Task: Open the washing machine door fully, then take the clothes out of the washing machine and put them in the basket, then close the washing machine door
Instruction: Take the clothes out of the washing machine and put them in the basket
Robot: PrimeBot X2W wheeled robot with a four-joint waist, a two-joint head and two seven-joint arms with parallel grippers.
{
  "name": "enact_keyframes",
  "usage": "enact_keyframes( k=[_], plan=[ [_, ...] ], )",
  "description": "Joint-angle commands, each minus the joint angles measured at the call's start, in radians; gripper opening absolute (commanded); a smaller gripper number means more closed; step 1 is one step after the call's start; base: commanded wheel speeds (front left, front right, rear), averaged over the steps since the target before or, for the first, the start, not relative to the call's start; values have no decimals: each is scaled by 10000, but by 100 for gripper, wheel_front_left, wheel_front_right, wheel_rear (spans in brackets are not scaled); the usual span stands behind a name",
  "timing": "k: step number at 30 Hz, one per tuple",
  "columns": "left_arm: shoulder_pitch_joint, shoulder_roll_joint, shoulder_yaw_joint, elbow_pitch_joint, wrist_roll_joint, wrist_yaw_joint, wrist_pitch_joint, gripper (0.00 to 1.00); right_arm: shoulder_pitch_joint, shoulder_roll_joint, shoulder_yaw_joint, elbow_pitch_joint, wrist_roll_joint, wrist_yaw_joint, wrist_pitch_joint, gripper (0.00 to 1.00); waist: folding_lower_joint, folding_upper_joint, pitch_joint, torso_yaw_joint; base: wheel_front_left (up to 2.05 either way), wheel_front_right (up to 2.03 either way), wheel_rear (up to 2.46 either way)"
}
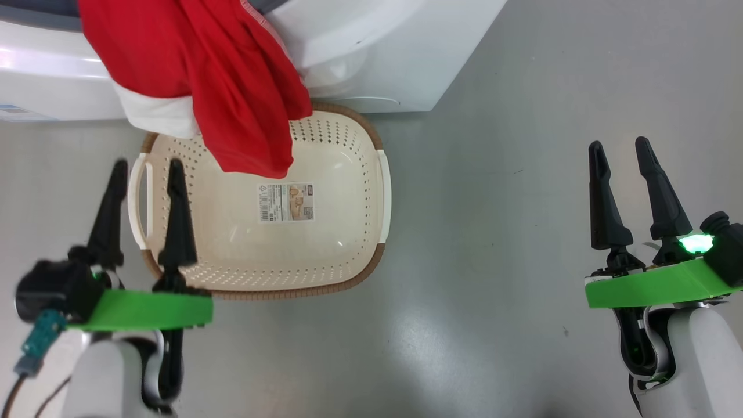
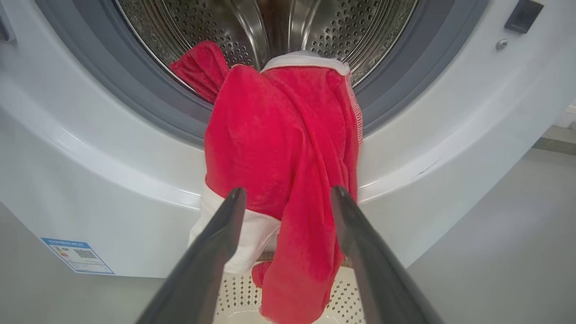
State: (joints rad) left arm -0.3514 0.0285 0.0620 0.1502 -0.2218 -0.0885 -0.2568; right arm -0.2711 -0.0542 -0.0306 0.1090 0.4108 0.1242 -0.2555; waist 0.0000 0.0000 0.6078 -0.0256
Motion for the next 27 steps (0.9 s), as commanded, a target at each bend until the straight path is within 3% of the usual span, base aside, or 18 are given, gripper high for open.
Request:
enact_keyframes(
  k=[1,9,19,27],
  plan=[
    [-295,218,258,-127,60,-9,-49,100,164,-25,167,-205,-71,65,-63,100,0,0,-30,23,0,0,0],
    [-2109,542,299,1069,544,-9,-16,100,189,-10,284,-184,-60,65,-63,100,0,0,-88,-1,0,0,0],
    [-4945,908,148,3180,411,31,949,100,103,6,394,-139,3,65,-63,100,0,0,52,-102,0,0,0],
    [-6855,1161,-270,5574,426,-88,1610,100,-2,23,472,-199,57,65,-63,100,0,0,279,-309,0,0,0]
  ],
)
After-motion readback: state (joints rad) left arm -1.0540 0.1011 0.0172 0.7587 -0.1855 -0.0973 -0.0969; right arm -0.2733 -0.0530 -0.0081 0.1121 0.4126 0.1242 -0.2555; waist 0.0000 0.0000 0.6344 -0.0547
